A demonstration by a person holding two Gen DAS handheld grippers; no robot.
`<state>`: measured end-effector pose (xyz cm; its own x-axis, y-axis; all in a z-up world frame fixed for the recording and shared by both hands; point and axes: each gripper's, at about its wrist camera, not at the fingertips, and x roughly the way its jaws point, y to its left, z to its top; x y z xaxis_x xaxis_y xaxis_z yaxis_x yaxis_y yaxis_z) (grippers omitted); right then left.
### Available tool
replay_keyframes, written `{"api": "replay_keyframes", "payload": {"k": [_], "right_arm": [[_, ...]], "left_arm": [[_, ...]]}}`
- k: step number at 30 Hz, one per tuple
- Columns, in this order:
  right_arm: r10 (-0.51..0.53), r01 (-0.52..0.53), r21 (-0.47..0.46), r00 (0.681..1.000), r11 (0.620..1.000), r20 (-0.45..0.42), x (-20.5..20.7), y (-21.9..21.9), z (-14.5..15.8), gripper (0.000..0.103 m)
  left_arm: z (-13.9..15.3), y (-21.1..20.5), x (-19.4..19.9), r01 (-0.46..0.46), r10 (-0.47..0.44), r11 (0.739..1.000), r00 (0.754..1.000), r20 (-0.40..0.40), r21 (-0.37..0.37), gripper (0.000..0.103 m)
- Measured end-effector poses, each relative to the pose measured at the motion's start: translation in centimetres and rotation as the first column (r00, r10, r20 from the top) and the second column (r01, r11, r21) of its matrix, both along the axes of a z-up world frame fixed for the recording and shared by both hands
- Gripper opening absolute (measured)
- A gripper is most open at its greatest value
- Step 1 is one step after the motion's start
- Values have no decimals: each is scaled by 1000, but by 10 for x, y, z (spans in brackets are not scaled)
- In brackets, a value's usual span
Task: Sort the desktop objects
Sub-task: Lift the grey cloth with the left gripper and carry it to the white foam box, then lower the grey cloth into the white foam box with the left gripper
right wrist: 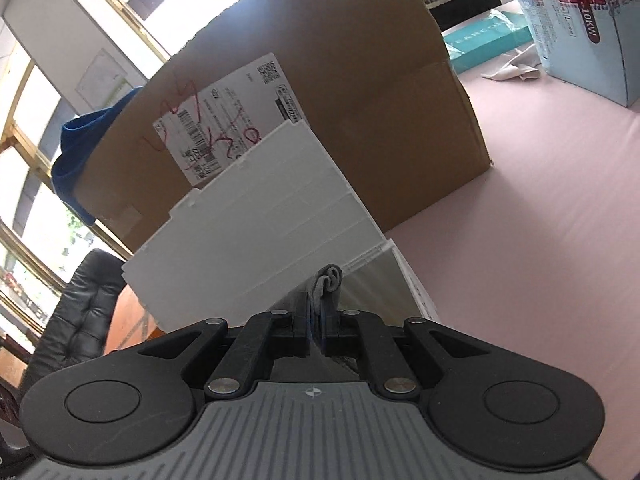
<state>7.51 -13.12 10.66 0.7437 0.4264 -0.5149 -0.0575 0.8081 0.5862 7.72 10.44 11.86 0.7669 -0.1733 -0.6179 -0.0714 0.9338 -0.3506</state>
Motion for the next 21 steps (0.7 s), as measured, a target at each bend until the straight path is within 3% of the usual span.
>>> {"api": "replay_keyframes", "payload": {"k": [8,21], "right_arm": [[0,0,1,1000,1000,-21,-15,3,3,5],[-46,42,-87,998,995,-43,-5,12,-11,6]], "left_arm": [[-11,-4,9,15,-14,1000,999,-45,19,6],[-23,-9,19,44,-41,998,995,-91,35,6]]}}
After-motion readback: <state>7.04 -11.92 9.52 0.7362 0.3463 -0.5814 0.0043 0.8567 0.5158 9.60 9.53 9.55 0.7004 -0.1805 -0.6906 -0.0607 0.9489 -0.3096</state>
